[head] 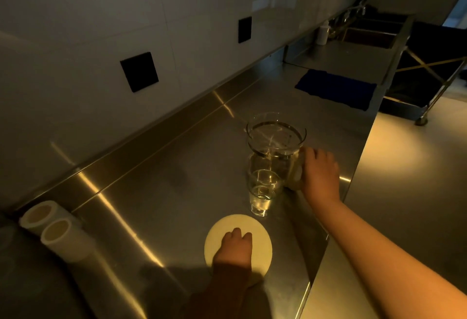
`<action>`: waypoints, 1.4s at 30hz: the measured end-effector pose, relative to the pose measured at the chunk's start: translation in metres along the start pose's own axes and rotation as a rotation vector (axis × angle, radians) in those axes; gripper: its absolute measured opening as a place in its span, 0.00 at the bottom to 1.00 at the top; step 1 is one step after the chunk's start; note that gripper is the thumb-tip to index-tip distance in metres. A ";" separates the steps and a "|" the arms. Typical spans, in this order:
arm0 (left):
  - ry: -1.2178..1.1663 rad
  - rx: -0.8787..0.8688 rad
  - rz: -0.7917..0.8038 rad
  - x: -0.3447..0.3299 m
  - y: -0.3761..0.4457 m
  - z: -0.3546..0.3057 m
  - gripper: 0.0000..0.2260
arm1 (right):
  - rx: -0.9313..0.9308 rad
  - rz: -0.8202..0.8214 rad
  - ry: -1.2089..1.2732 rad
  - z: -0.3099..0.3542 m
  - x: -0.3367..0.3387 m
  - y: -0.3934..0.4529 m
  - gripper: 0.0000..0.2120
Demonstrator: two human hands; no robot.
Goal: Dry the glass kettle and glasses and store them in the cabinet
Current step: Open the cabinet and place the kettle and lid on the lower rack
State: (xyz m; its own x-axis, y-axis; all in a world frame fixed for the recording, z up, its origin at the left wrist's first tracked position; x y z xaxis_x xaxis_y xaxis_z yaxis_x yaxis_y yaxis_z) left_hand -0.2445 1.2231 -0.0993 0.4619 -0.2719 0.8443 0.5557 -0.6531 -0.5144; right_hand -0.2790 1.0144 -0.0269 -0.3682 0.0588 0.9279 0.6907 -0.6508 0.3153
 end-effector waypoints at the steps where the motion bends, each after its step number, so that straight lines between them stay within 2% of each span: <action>1: 0.010 -0.012 0.009 -0.001 0.000 -0.002 0.26 | -0.007 -0.001 -0.015 -0.002 0.000 -0.006 0.34; 7: 0.040 -0.071 -0.004 -0.003 -0.004 -0.011 0.27 | -0.109 0.007 -0.010 -0.007 0.003 -0.031 0.47; 11: 0.066 -0.113 -0.027 -0.004 -0.010 -0.015 0.27 | -0.158 0.000 -0.002 -0.008 0.006 -0.046 0.52; 15: 0.101 -0.125 -0.046 -0.004 -0.013 -0.018 0.27 | -0.193 -0.006 0.013 -0.009 0.012 -0.061 0.51; 22: 0.145 -0.145 -0.006 -0.003 -0.016 -0.020 0.36 | -0.217 -0.024 0.038 -0.012 0.026 -0.083 0.47; 33: 0.208 -0.228 0.013 -0.002 -0.023 -0.028 0.32 | -0.235 -0.038 0.108 -0.003 0.035 -0.123 0.45; 38: 0.225 -0.237 -0.003 -0.001 -0.024 -0.027 0.32 | -0.188 -0.061 0.218 -0.003 0.033 -0.131 0.41; 42: 0.230 -0.237 -0.018 -0.002 -0.024 -0.028 0.32 | -0.084 0.045 0.201 -0.001 0.018 -0.134 0.49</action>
State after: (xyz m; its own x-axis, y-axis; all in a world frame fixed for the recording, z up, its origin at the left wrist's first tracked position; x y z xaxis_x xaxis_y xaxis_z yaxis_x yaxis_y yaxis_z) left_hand -0.2778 1.2198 -0.0849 0.2703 -0.3932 0.8788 0.3733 -0.7986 -0.4721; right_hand -0.3787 1.1022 -0.0521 -0.4605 -0.1188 0.8797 0.6582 -0.7106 0.2486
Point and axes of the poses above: each hand's wrist, its own y-axis towards the middle knuckle, its own x-axis out of the back of the hand, z = x × y, the point moved 3 cm from there along y, towards the middle knuckle
